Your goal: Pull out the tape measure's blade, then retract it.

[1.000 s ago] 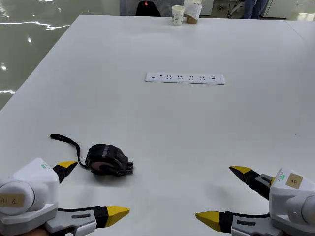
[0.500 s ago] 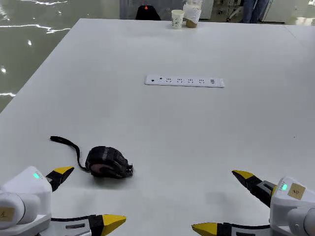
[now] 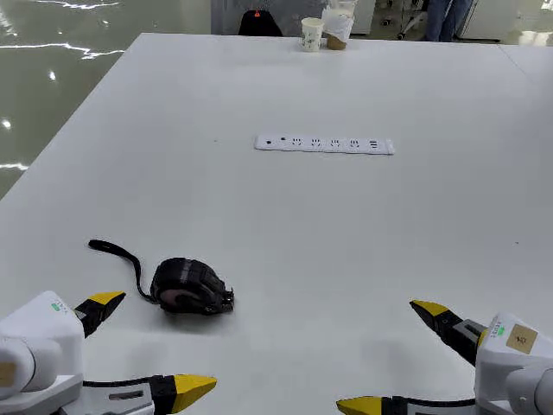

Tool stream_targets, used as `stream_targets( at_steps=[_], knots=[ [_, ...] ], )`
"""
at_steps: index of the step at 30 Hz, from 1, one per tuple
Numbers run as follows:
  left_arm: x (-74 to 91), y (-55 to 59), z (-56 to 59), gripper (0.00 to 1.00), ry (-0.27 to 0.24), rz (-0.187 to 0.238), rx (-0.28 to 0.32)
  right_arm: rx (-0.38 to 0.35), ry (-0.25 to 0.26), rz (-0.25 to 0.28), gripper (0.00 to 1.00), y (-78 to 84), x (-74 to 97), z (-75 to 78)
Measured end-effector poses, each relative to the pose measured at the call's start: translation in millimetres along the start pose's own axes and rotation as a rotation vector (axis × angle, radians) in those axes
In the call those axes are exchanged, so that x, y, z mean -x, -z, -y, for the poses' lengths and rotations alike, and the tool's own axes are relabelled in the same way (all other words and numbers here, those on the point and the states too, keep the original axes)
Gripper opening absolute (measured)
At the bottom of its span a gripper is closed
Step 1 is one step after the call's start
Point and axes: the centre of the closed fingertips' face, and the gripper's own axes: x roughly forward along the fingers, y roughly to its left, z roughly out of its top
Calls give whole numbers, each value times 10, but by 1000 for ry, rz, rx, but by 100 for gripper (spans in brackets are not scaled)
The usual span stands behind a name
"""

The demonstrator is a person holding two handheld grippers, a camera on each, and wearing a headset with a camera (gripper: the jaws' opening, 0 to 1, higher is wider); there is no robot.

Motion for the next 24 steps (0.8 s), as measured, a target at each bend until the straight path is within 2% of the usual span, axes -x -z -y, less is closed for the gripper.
stream_targets(
  at_steps=[4,6,8,15,24],
  knots=[
    [-2,3,-3,99,-1,0,4,3,-2,-1,99,3,6,-9],
    [-2,-9,-1,99,-3,5,0,18,4,15,99,-17,11,-4],
    [-3,-26,-9,99,-7,15,-9,18,13,2,99,7,9,16],
    [10,-54,-11,99,-8,27,-20,10,14,0,99,27,13,28],
    [14,-66,-9,99,-5,19,-27,7,18,-4,99,58,33,32]
  ],
)
